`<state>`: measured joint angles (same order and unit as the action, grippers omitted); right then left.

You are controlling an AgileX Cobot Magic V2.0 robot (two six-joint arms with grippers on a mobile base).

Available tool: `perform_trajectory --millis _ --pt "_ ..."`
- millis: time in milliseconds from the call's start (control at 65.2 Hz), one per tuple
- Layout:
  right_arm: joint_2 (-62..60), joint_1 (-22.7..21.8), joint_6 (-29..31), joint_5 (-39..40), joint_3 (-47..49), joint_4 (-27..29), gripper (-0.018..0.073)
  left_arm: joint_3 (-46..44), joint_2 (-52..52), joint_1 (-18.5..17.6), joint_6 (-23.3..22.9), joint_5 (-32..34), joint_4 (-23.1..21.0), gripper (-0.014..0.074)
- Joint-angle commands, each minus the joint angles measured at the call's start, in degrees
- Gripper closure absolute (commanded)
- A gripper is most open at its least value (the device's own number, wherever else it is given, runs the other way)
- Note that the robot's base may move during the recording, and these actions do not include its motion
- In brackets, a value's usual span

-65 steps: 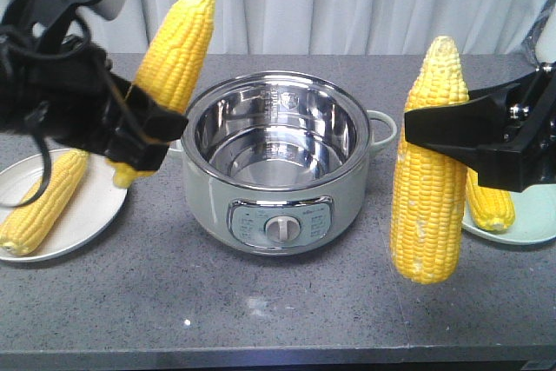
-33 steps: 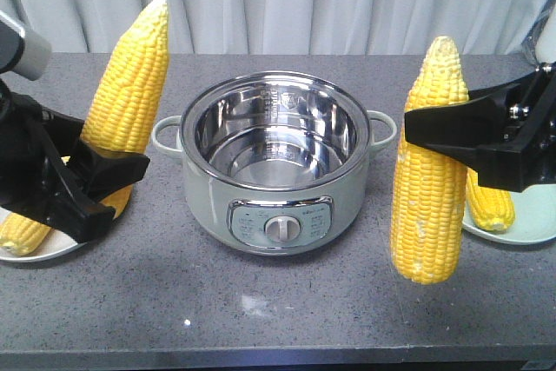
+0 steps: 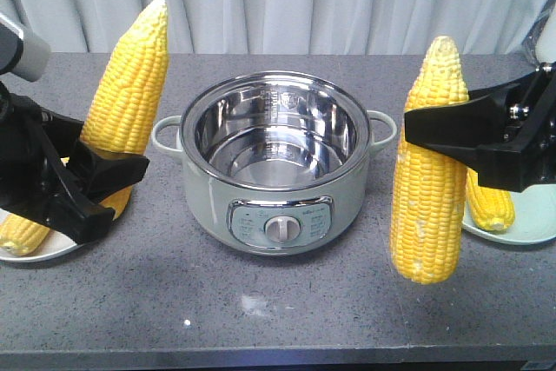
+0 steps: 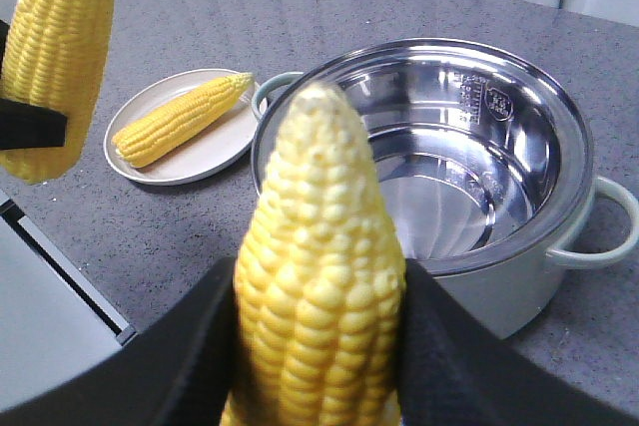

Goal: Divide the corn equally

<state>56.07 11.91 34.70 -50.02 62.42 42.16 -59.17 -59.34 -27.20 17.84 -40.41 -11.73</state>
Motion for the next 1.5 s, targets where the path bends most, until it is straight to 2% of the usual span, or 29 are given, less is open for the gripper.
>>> perform_trajectory --millis 0,1487 --pt "-0.8 -0.2 0.6 2.7 1.4 2.2 0.0365 -1.3 1.0 0.0 -0.6 3.6 -0.7 0.0295" --pt "-0.8 -0.2 0.6 2.7 1.4 2.2 0.0365 -1.3 1.0 0.0 -0.6 3.6 -0.7 0.0295"
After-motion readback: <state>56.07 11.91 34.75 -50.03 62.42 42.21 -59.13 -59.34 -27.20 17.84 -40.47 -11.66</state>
